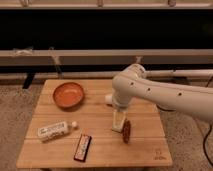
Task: Move the arm in a circular motion
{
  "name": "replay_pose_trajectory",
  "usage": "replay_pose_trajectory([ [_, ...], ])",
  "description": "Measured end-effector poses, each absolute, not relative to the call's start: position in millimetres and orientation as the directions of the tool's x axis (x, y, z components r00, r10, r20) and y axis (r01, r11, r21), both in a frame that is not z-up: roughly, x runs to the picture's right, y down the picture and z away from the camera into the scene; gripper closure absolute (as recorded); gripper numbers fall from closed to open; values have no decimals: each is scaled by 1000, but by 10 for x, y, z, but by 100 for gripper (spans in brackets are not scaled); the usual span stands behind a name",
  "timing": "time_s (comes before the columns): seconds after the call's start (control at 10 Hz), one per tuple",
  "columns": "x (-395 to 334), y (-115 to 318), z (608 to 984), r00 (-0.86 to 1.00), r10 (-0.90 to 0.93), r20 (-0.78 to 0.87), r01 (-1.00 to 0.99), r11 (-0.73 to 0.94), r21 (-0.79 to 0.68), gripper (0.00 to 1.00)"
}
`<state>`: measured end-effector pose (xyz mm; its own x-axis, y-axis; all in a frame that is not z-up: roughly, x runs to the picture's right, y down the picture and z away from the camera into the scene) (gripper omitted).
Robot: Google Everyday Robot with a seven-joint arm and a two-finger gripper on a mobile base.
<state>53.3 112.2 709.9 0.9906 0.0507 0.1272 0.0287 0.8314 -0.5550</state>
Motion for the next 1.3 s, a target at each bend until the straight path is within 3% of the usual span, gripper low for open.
replay_pose_trajectory([
  [1.3,617,1277,7035,992,27,123,45,834,-550,20],
])
